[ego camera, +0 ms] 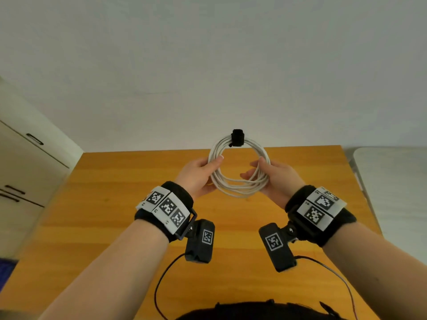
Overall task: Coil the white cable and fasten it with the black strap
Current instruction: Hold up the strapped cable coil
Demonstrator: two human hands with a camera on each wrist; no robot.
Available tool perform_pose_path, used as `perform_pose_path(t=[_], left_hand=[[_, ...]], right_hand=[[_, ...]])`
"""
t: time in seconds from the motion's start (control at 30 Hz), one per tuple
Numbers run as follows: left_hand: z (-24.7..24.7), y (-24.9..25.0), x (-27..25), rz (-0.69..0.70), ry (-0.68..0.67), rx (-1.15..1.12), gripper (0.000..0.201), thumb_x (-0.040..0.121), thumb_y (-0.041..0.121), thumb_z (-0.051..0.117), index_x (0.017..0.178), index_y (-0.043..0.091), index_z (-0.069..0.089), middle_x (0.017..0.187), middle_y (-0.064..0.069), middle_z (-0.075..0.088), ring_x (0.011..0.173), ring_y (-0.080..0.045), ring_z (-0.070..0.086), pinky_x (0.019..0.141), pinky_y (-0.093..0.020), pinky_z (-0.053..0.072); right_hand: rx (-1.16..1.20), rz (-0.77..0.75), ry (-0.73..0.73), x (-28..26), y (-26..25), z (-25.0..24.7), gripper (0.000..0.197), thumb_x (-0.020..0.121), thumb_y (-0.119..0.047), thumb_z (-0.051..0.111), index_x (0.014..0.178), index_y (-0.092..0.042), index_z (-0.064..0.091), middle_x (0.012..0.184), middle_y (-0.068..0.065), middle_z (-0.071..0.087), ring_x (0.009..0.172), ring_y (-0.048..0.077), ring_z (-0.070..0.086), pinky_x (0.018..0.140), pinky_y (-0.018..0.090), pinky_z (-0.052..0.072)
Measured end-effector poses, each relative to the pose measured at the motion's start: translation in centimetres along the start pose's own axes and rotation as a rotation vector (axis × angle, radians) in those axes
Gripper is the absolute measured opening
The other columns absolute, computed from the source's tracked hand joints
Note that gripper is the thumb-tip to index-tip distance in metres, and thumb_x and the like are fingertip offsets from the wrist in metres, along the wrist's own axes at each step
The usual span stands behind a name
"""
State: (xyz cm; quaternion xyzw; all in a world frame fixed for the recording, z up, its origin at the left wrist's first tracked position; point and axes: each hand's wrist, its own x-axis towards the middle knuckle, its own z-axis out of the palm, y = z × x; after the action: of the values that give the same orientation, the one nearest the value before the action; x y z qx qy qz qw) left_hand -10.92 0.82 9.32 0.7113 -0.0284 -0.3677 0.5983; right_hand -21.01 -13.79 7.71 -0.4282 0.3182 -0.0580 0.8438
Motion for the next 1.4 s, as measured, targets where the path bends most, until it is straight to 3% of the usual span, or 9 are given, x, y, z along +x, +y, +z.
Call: perform_pose_path(t=[0.1, 0.3, 0.5, 0.6, 0.7, 0.87, 0.97, 1.13, 1.4], left_hand=[[-1.3, -0.5, 1.6, -0.007, -0.018, -0.048, 0.017, 0.090, 0.026, 0.060, 0.090, 0.009, 0.064, 0.072, -0.003, 0.057, 0.066, -0.014, 0.060, 0.065, -0.023, 0.056], [-4.4, -2.2, 5.5, -0.086, -0.078, -0.140, 0.010, 0.091, 0.012, 0.056, 0.090, 0.006, 0.064, 0.082, -0.008, 0.064, 0.077, -0.019, 0.064, 0.077, -0.027, 0.056], [-7.1, -4.5, 10.0, -0.136, -0.023, 0.022, 0.011, 0.093, 0.010, 0.054, 0.091, 0.007, 0.064, 0.083, -0.009, 0.064, 0.077, -0.019, 0.064, 0.084, -0.032, 0.054], [-8.3, -5.2, 12.2, -0.154, -0.016, 0.120, 0.016, 0.093, 0.010, 0.053, 0.102, 0.001, 0.063, 0.082, -0.007, 0.064, 0.075, -0.017, 0.063, 0.078, -0.028, 0.055], [-9.1, -5.7, 14.2, -0.196, -0.017, 0.147, 0.021, 0.093, 0.009, 0.053, 0.109, -0.003, 0.060, 0.081, -0.007, 0.063, 0.074, -0.017, 0.063, 0.081, -0.032, 0.056], [-9.7, -6.5, 16.1, -0.254, -0.006, 0.187, 0.010, 0.093, 0.008, 0.053, 0.089, 0.003, 0.061, 0.079, -0.008, 0.061, 0.085, -0.027, 0.062, 0.092, -0.040, 0.051], [-9.8, -7.3, 17.0, -0.235, 0.021, 0.233, 0.017, 0.092, 0.010, 0.057, 0.106, 0.001, 0.060, 0.082, -0.005, 0.062, 0.084, -0.025, 0.064, 0.087, -0.037, 0.054], [-10.4, -8.5, 18.1, -0.188, 0.086, 0.393, 0.033, 0.084, 0.020, 0.068, 0.110, 0.011, 0.051, 0.105, -0.009, 0.063, 0.094, -0.029, 0.067, 0.086, -0.046, 0.055], [-10.7, -8.9, 18.4, -0.096, 0.109, 0.636, 0.034, 0.081, 0.036, 0.069, 0.105, 0.015, 0.057, 0.091, 0.001, 0.059, 0.092, -0.025, 0.066, 0.084, -0.043, 0.056]], right_hand=[[0.120, 0.073, 0.074, 1.7, 0.9, 1.1, 0.024, 0.100, -0.015, 0.037, 0.091, 0.001, 0.053, 0.073, 0.013, 0.053, 0.080, 0.032, 0.060, 0.075, 0.039, 0.051], [0.232, 0.172, 0.219, 5.3, 3.0, 2.6, 0.020, 0.100, -0.019, 0.040, 0.104, -0.004, 0.052, 0.073, 0.006, 0.044, 0.064, 0.019, 0.045, 0.068, 0.033, 0.046], [0.078, 0.218, 0.268, 9.0, 5.2, 4.3, 0.033, 0.101, -0.024, 0.038, 0.111, 0.003, 0.054, 0.087, 0.015, 0.057, 0.088, 0.033, 0.060, 0.101, 0.048, 0.044], [0.012, 0.250, 0.278, 10.8, 6.0, 4.9, 0.036, 0.101, -0.020, 0.037, 0.121, 0.006, 0.051, 0.093, 0.017, 0.061, 0.111, 0.039, 0.058, 0.101, 0.048, 0.045], [-0.019, 0.275, 0.329, 12.9, 7.0, 5.3, 0.035, 0.099, -0.016, 0.042, 0.125, 0.006, 0.050, 0.088, 0.014, 0.059, 0.096, 0.034, 0.060, 0.092, 0.041, 0.050], [-0.434, 0.266, 0.470, 16.0, 8.8, 5.1, 0.037, 0.095, -0.023, 0.050, 0.124, -0.003, 0.057, 0.079, 0.005, 0.061, 0.086, 0.025, 0.059, 0.091, 0.038, 0.052], [-0.619, 0.232, 0.504, 16.5, 9.2, 5.2, 0.039, 0.094, -0.027, 0.050, 0.125, -0.004, 0.058, 0.104, 0.012, 0.066, 0.101, 0.028, 0.060, 0.091, 0.038, 0.048], [-0.771, 0.128, 0.571, 17.0, 9.9, 4.8, 0.031, 0.089, -0.030, 0.060, 0.111, -0.008, 0.067, 0.098, 0.007, 0.068, 0.087, 0.021, 0.061, 0.079, 0.032, 0.050], [-0.772, 0.159, 0.617, 17.4, 10.2, 4.2, 0.021, 0.078, -0.034, 0.071, 0.086, -0.016, 0.068, 0.088, 0.008, 0.072, 0.085, 0.026, 0.069, 0.081, 0.044, 0.057]])
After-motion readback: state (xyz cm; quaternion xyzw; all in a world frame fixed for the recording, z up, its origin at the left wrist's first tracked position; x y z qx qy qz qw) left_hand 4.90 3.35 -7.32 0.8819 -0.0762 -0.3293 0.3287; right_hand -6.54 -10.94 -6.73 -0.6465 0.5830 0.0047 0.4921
